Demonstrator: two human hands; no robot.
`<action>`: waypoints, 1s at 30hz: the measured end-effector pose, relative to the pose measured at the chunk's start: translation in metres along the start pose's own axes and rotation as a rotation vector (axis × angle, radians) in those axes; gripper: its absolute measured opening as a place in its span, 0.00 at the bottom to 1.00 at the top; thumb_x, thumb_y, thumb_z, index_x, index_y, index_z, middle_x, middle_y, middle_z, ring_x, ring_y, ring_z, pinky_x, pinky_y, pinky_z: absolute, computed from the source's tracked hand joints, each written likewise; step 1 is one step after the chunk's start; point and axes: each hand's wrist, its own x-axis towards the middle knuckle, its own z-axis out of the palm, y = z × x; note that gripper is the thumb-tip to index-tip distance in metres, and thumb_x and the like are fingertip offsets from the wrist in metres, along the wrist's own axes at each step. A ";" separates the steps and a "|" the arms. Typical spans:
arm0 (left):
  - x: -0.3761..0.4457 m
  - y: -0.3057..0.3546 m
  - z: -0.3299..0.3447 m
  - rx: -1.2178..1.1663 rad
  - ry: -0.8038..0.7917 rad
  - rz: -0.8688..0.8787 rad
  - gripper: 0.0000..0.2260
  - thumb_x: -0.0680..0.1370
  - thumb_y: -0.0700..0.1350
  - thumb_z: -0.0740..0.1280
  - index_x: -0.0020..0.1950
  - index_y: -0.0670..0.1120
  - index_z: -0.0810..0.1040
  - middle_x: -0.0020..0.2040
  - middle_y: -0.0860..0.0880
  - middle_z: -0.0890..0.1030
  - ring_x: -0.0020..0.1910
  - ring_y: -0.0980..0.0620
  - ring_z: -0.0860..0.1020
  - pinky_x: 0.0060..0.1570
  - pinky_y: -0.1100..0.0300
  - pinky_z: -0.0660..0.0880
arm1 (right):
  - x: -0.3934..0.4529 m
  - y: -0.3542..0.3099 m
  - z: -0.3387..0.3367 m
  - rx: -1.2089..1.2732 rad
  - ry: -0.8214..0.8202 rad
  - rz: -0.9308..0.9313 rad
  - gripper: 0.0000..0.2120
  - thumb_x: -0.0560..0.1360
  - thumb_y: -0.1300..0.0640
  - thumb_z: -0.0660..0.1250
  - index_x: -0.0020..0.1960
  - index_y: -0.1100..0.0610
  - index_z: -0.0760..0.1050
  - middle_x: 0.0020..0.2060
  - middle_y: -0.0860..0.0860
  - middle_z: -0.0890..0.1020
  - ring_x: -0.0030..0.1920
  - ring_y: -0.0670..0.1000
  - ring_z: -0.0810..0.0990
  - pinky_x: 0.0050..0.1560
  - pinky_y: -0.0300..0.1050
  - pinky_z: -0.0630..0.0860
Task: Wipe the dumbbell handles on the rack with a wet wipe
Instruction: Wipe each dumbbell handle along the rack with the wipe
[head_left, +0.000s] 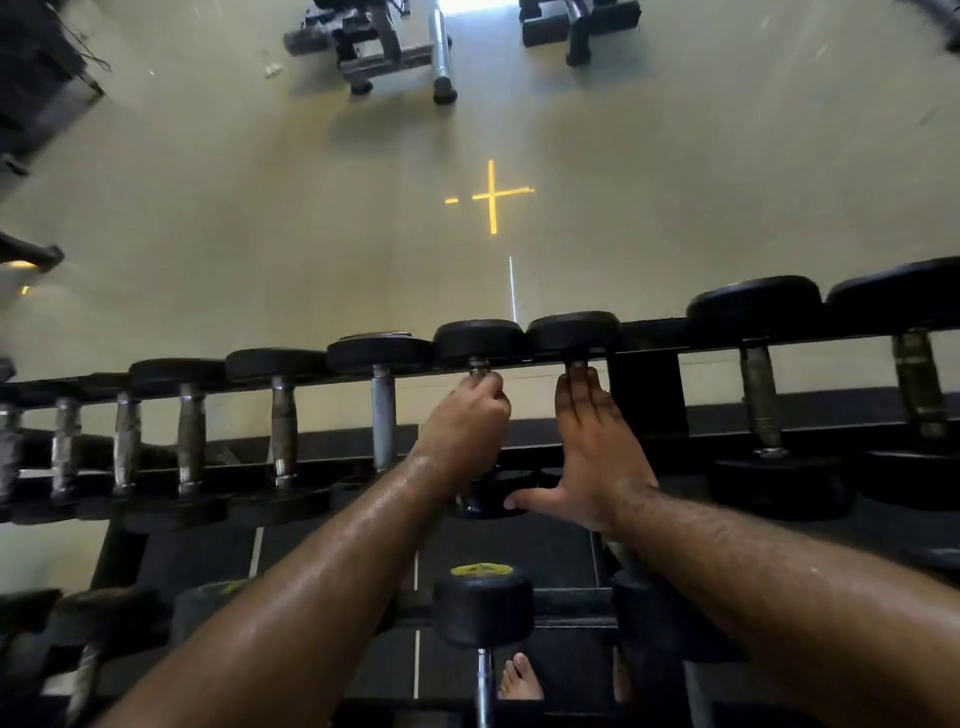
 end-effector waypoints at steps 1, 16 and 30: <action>-0.004 0.003 -0.005 -0.036 -0.130 0.016 0.12 0.79 0.43 0.73 0.62 0.46 0.84 0.57 0.47 0.78 0.55 0.49 0.78 0.55 0.55 0.81 | 0.001 0.000 0.000 -0.006 0.000 -0.001 0.78 0.59 0.10 0.59 0.84 0.59 0.27 0.82 0.56 0.24 0.84 0.58 0.28 0.86 0.57 0.41; -0.010 -0.037 -0.011 -0.437 -0.105 -0.062 0.08 0.80 0.43 0.72 0.57 0.52 0.86 0.54 0.54 0.81 0.52 0.56 0.81 0.53 0.62 0.78 | 0.003 -0.001 -0.001 -0.044 -0.013 0.003 0.79 0.57 0.08 0.54 0.83 0.60 0.26 0.80 0.57 0.22 0.83 0.59 0.27 0.86 0.57 0.41; -0.026 -0.044 0.010 -0.582 0.071 -0.209 0.09 0.77 0.36 0.74 0.51 0.50 0.88 0.48 0.56 0.82 0.47 0.58 0.81 0.52 0.56 0.83 | 0.001 -0.001 -0.001 -0.032 -0.044 -0.013 0.78 0.58 0.08 0.54 0.83 0.60 0.26 0.80 0.57 0.21 0.83 0.59 0.27 0.86 0.58 0.43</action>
